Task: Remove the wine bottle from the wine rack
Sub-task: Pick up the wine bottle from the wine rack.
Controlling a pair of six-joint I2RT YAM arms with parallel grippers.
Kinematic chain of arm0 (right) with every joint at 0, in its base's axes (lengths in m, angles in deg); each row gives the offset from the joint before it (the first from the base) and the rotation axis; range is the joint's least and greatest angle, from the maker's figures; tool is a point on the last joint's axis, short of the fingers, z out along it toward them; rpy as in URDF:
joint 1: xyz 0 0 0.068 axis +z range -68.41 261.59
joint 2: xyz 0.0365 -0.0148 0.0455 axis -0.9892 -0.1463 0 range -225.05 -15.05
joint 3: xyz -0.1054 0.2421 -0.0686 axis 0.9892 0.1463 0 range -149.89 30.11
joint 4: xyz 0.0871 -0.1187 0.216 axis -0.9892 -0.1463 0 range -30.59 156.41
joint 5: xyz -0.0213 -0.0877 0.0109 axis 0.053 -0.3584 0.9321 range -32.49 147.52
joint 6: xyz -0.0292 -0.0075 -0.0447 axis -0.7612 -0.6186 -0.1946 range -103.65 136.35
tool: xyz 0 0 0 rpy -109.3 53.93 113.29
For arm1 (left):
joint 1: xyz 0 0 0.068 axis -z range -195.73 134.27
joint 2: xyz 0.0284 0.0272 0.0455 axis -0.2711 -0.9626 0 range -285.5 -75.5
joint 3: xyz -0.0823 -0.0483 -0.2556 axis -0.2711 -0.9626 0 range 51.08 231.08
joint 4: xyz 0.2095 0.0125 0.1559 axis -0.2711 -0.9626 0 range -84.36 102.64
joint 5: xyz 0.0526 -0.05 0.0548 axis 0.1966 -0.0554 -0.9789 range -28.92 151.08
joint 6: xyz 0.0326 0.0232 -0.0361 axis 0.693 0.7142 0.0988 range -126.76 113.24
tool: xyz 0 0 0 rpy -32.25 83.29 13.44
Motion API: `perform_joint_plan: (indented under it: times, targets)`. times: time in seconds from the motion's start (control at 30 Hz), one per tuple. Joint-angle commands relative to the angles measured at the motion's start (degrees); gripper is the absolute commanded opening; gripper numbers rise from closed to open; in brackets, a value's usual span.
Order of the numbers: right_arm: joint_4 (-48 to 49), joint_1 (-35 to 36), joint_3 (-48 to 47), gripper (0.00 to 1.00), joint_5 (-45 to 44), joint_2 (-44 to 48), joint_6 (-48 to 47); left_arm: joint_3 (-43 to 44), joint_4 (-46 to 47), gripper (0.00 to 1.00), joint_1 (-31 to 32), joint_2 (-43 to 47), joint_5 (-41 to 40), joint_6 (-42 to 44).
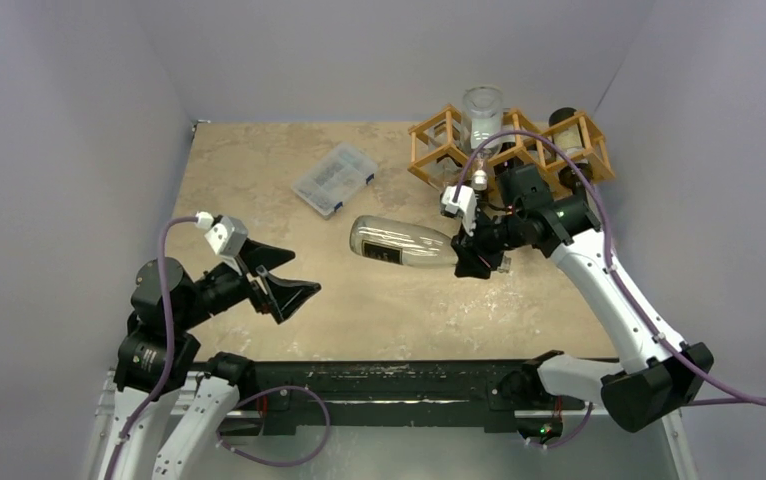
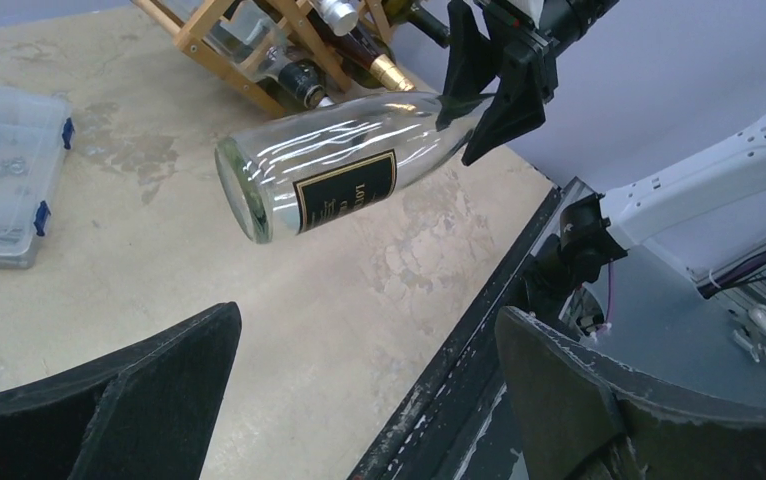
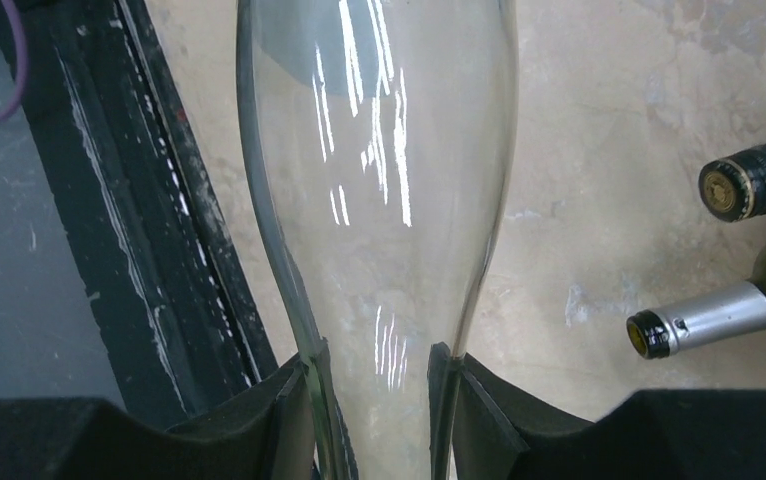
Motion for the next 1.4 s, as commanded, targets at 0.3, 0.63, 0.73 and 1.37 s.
perform_joint_plan:
  times: [0.3,0.63,0.73,1.37]
  targets:
    - [1.1,0.41,1.43,0.0,3.23,-3.16,-9.97,-5.01,13.53,1.0,10.1,-6.24,-2.65,9.55]
    - [0.6,0.43,5.22,0.0,2.94,-4.24,-9.42,-6.55,17.49,1.0,32.87,-14.96,-26.0,23.52]
    - [1.07,0.4,6.41,0.0,3.83,-4.35,-9.01,-7.9,21.58,1.0,38.62,-18.14,-32.27,28.83]
    - [3.45,0.38,9.98,0.0,5.45,-6.14,-6.99,-11.19,50.29,1.0,53.12,-45.83,-41.44,44.87]
